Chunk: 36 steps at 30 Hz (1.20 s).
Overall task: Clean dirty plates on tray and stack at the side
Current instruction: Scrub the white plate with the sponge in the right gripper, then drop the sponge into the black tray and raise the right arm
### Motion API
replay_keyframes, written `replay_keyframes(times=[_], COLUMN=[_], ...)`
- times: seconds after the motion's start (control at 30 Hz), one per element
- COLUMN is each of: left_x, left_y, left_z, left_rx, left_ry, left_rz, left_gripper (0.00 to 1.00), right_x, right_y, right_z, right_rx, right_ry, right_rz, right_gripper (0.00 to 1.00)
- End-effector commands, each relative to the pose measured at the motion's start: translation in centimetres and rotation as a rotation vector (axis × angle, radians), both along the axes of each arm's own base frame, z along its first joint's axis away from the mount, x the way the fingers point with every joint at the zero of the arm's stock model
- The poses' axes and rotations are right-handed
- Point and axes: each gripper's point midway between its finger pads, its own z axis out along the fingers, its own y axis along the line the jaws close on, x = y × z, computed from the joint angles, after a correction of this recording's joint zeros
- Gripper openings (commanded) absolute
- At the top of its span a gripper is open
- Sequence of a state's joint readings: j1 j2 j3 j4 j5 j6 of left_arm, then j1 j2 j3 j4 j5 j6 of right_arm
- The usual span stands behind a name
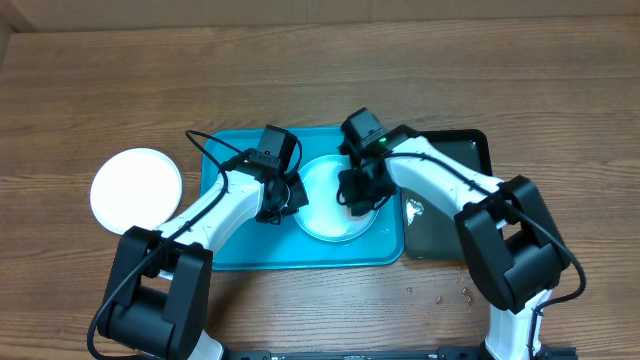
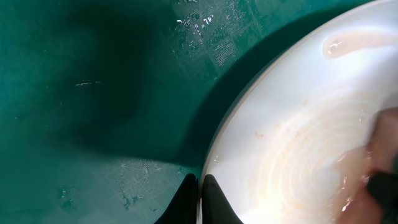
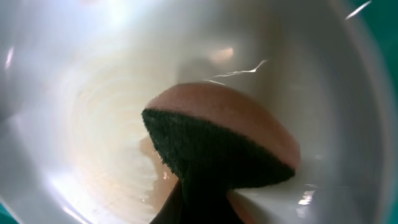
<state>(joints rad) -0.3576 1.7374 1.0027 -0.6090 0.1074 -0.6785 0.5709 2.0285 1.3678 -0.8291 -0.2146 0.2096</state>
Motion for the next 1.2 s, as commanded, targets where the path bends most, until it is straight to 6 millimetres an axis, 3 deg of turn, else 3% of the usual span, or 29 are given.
replay_keyframes(times=[0.0,0.17,0.27,0.33,0.53,0.63,0.77,0.97,1.17], left_x=[0.1,0.0,0.0,-0.1,-0.4,-0.4,-0.5,-0.4,-0.4], left_y=[-0.6,-0.6,-0.6,-0.5,-0.4,-0.4,-0.4,-0.3,-0.4], left_z=[0.0,0.0,0.0,-0.1,-0.2,-0.2,-0.2,-0.2,-0.2], left_rx=[-0.026,-0.026,-0.025,-0.023,-0.017,-0.017,-0.017,-0.017,-0.017], left_ry=[-0.001,0.000,0.001,0.005,0.020,0.020,0.021,0.020,0.020], left_rz=[-0.006,-0.006,-0.006,-0.007,-0.006,-0.006,-0.006,-0.006,-0.007], left_gripper=[0.04,0.04,0.04,0.04,0.04,0.04,0.04,0.04,0.04], right_x=[-4.0,-4.3,-2.8,-1.1,4.2,5.5,5.6,4.6,2.9], right_y=[2.6,4.8,5.5,5.4,3.3,0.8,-3.3,-13.0,-18.3], right_z=[-2.2,-1.7,-0.4,1.2,8.7,11.5,12.4,9.9,6.8], right_rx=[0.022,0.100,0.141,0.160,0.241,0.242,0.189,-0.116,-0.305], right_ry=[0.118,0.118,0.092,0.064,-0.037,-0.071,-0.055,0.027,0.073], right_rz=[0.057,0.070,0.060,0.037,-0.009,-0.042,-0.086,-0.240,-0.299], right_gripper=[0.04,0.04,0.04,0.04,0.04,0.04,0.04,0.04,0.04])
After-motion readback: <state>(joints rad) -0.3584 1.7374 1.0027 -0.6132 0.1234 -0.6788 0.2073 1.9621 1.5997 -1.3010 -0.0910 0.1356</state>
